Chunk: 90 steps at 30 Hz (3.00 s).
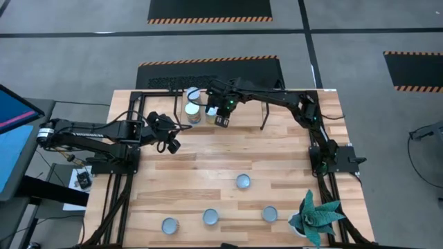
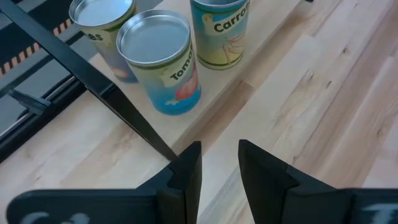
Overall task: Pick and place cans onto a shelf
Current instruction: Put the canned carrots on the shelf, then move the canned black beans to the middle left
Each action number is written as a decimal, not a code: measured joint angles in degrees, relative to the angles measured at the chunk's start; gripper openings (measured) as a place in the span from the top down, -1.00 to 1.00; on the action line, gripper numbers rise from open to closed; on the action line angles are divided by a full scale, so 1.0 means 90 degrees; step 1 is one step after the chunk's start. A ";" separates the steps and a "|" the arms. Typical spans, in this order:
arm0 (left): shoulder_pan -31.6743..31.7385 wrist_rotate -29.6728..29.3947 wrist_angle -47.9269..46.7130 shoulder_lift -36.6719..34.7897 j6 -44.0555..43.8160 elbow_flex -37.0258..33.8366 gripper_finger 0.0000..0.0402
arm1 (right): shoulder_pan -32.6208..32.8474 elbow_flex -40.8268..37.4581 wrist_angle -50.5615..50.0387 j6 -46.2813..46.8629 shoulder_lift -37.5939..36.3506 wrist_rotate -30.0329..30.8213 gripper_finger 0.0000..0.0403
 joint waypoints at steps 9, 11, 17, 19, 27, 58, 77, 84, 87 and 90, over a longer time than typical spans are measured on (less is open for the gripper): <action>-0.0002 -0.0003 0.0049 0.0000 -0.0160 0.0000 0.52 | -0.0098 0.0000 0.0274 0.0094 0.0000 0.0005 0.47; -0.0002 -0.0003 0.0071 0.0000 -0.0179 0.0000 0.52 | -0.0128 0.0001 0.0348 0.0098 0.0000 0.0009 0.47; -0.0002 -0.0001 0.0219 0.0000 -0.0189 -0.0002 0.52 | -0.0177 -0.0001 0.0150 0.0112 0.0000 0.0024 0.47; 0.0000 -0.0003 0.0217 0.0000 -0.0189 -0.0002 0.52 | -0.0174 0.0074 -0.0220 0.0112 0.0000 0.0022 0.47; 0.0000 -0.0001 0.0217 0.0000 -0.0348 -0.0002 0.52 | 0.0064 0.0897 -0.2744 0.0450 -0.0012 0.0015 0.47; -0.2838 0.3217 -0.0279 0.0445 -0.2114 0.0029 0.65 | 0.1611 0.0953 -0.2833 0.1311 -0.0114 -0.0316 0.47; -0.5445 0.4025 0.0028 0.3977 -0.4924 0.2187 1.00 | 0.2259 0.0951 -0.3082 0.1206 -0.0114 -0.0297 0.47; -0.5502 0.3617 0.0015 0.4682 -0.4984 0.2458 1.00 | 0.2568 0.0951 -0.3087 0.1131 -0.0114 -0.0313 0.47; -0.5378 0.3605 -0.0125 0.4818 -0.4702 0.2448 1.00 | 0.2645 0.0951 -0.3086 0.1139 -0.0114 -0.0306 0.47; -0.5192 0.3633 -0.0385 0.4873 -0.4322 0.2425 1.00 | 0.2727 0.0951 -0.3086 0.1181 -0.0114 -0.0316 0.47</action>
